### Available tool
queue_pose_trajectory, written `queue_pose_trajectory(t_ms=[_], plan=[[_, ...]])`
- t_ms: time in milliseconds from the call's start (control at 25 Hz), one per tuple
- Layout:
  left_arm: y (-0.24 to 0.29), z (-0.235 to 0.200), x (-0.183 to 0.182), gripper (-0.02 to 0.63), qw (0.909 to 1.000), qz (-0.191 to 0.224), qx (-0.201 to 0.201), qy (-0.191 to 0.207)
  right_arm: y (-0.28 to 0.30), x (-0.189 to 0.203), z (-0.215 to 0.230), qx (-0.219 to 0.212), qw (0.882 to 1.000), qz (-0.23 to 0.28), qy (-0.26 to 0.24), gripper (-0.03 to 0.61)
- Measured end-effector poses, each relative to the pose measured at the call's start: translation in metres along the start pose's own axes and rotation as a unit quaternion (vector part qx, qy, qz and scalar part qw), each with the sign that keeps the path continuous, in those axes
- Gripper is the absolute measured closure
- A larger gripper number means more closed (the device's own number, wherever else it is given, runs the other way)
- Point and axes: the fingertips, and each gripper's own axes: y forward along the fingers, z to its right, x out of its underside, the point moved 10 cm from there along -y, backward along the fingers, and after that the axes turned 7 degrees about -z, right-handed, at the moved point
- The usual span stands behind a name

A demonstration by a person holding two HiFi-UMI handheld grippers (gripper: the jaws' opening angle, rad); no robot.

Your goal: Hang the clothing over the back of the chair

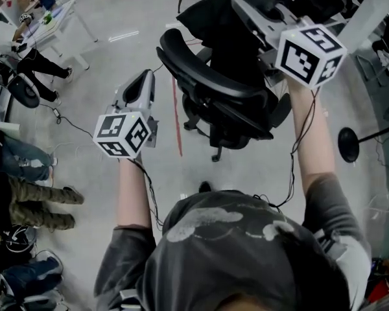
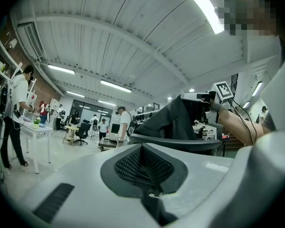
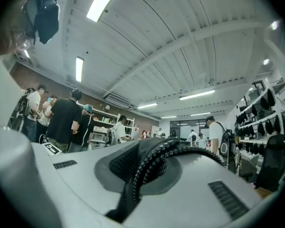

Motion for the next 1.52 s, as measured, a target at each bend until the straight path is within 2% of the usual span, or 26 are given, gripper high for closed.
queue_pose_trajectory(t_ms=[160, 320, 600, 880, 1200, 1520], plan=[[-0.026, 0.012, 0.000, 0.612, 0.9999, 0.000, -0.011, 0.011, -0.012, 0.005, -0.033, -0.025, 1.000, 0.002, 0.003, 0.584], [-0.055, 0.027, 0.002, 0.612, 0.9997, 0.007, -0.022, 0.007, -0.030, 0.016, -0.064, -0.025, 1.000, -0.013, 0.004, 0.584], [-0.115, 0.065, 0.003, 0.612, 0.9989, 0.009, -0.043, 0.014, -0.058, 0.020, -0.137, -0.046, 0.998, -0.032, -0.032, 0.584], [-0.187, 0.100, 0.019, 0.612, 0.9972, -0.009, -0.074, 0.007, -0.080, 0.035, -0.212, -0.055, 0.996, -0.039, -0.056, 0.584], [-0.250, 0.129, 0.036, 0.612, 0.9944, -0.025, -0.103, -0.001, -0.111, 0.041, -0.261, -0.066, 0.994, -0.037, -0.084, 0.584], [-0.274, 0.135, 0.045, 0.612, 0.9948, -0.025, -0.098, -0.007, -0.117, 0.055, -0.303, -0.091, 0.990, -0.058, -0.087, 0.584]])
